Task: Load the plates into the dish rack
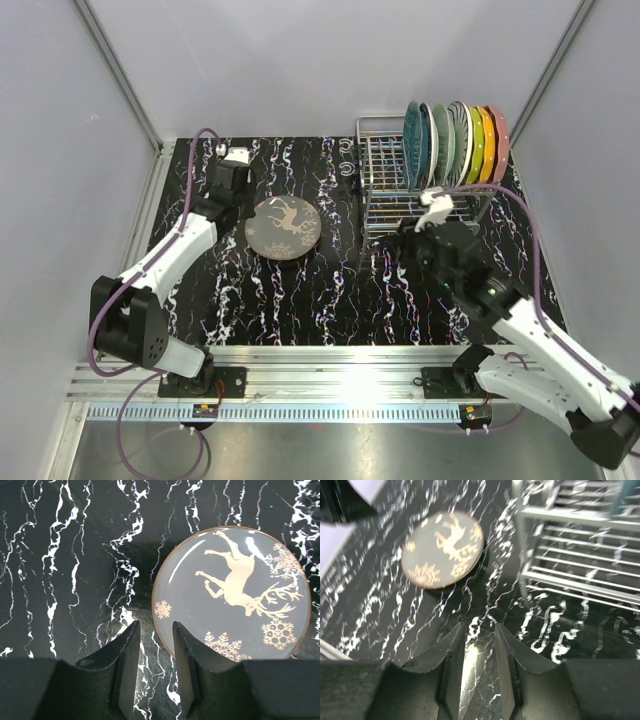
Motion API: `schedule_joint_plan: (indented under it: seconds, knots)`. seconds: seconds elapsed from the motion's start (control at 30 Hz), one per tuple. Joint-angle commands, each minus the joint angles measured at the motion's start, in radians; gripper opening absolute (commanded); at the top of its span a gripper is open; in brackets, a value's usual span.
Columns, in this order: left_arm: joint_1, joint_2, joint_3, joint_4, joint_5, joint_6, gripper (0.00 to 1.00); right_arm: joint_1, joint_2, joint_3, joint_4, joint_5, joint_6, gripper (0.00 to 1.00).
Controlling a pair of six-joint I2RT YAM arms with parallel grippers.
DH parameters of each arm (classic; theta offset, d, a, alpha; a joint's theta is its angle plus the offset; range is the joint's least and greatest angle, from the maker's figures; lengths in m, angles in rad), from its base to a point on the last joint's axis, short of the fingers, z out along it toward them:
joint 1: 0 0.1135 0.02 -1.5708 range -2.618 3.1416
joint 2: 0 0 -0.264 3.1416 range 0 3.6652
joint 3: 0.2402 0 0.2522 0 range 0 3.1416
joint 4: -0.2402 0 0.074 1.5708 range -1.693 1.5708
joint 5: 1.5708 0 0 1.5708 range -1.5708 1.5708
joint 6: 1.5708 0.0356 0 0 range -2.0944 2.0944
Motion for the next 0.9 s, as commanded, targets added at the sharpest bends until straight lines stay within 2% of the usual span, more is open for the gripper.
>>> schedule_joint_plan:
  seconds: [0.0, 0.07, 0.23, 0.4, 0.7, 0.87]
  knots:
    - [0.025, 0.019, 0.011, 0.063, -0.018, 0.017, 0.33, 0.076, 0.136, 0.101, 0.076, 0.076, -0.002, 0.39]
    - [0.048, 0.047, 0.02, 0.048, -0.009, 0.017, 0.28, 0.121, 0.207, 0.149, 0.049, 0.147, 0.002, 0.39]
    - [0.085, 0.077, 0.022, 0.049, -0.006, 0.013, 0.21, 0.144, 0.385, 0.226, 0.084, 0.161, 0.048, 0.4]
    - [0.127, 0.126, 0.027, 0.043, 0.028, -0.004, 0.21, 0.165, 0.557, 0.324, 0.082, 0.159, 0.061, 0.44]
    - [0.151, 0.209, 0.05, 0.029, 0.078, -0.02, 0.21, 0.164, 0.81, 0.468, 0.071, 0.144, 0.125, 0.63]
    - [0.151, 0.247, 0.051, 0.031, 0.083, -0.018, 0.2, 0.153, 0.941, 0.543, 0.065, 0.162, 0.165, 0.66]
